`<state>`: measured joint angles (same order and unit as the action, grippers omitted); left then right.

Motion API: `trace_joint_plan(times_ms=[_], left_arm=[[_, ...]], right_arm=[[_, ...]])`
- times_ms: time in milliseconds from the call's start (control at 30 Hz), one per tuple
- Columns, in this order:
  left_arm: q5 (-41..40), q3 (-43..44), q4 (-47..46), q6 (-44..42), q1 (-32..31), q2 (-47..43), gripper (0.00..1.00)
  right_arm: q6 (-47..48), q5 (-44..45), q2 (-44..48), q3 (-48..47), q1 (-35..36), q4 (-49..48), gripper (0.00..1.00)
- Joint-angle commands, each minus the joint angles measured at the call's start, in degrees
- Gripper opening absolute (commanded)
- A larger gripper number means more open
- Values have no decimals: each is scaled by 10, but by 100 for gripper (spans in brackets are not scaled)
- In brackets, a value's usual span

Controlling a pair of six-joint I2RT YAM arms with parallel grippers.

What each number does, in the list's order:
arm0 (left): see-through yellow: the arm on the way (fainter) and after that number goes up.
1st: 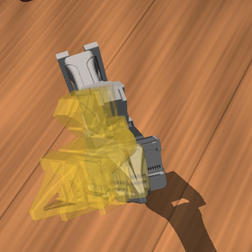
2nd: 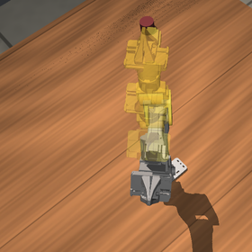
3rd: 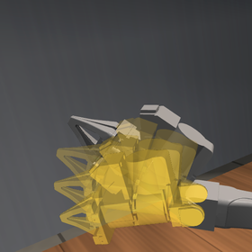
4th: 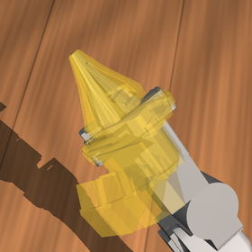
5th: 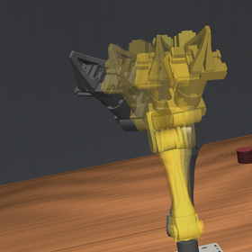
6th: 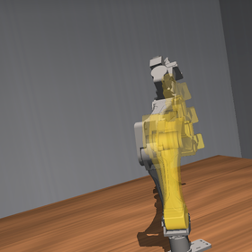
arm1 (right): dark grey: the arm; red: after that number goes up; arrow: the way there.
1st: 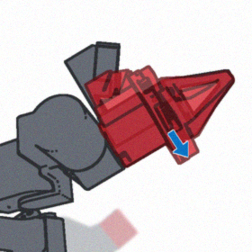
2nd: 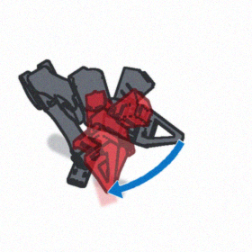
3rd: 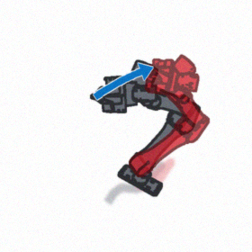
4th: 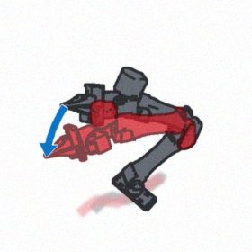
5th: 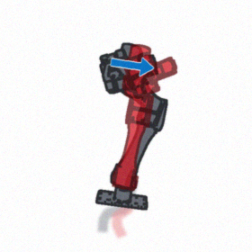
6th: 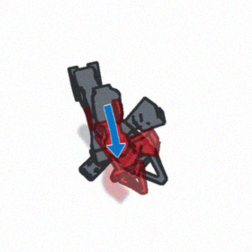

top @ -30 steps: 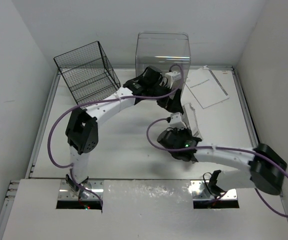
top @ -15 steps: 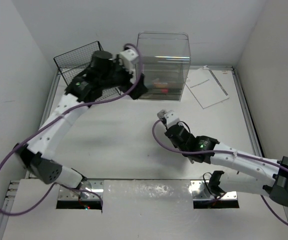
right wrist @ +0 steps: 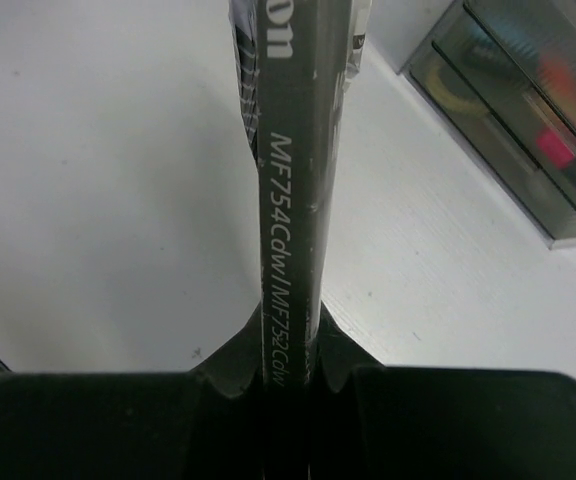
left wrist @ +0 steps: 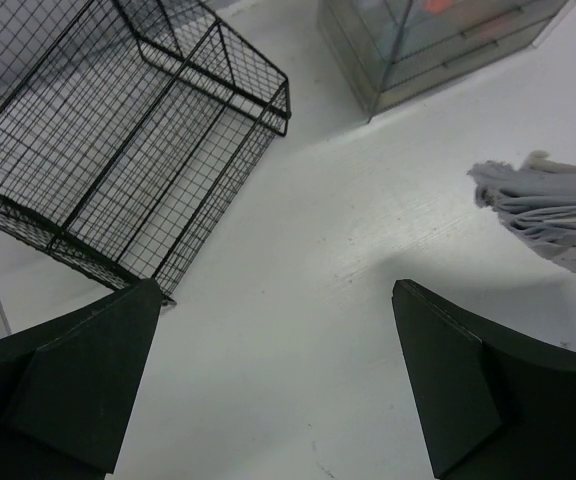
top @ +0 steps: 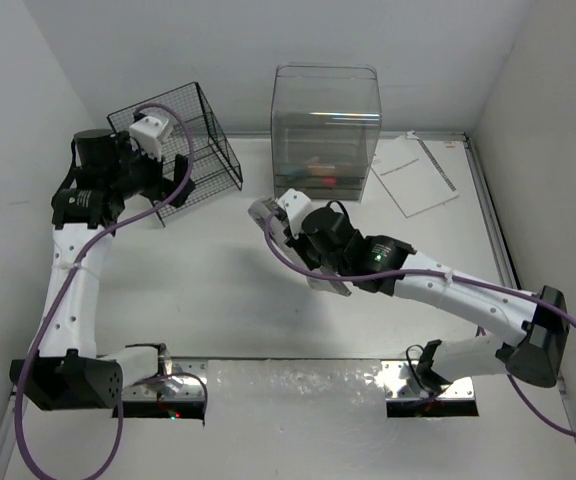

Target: Organize the desk

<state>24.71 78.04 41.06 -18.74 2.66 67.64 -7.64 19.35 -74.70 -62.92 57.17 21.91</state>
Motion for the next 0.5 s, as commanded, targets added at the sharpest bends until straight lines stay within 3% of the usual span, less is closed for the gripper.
trace_joint_plan(times_ms=[0, 133, 300, 367, 467], left_arm=[[44, 19, -3, -41, 2, -44, 100], [61, 22, 7, -20, 3, -45, 100], [121, 13, 16, -7, 2, -50, 100], [152, 12, 28, -2, 2, -46, 100], [211, 2, 55, 0, 2, -46, 100]], right_arm=[[29, -32, 10, -39, 2, -74, 0], [15, -9, -4, -58, 2, -121, 0], [-12, 80, -40, -51, 16, -199, 0], [23, 198, -70, -49, 58, -216, 0], [115, 348, -122, -48, 122, -325, 0]])
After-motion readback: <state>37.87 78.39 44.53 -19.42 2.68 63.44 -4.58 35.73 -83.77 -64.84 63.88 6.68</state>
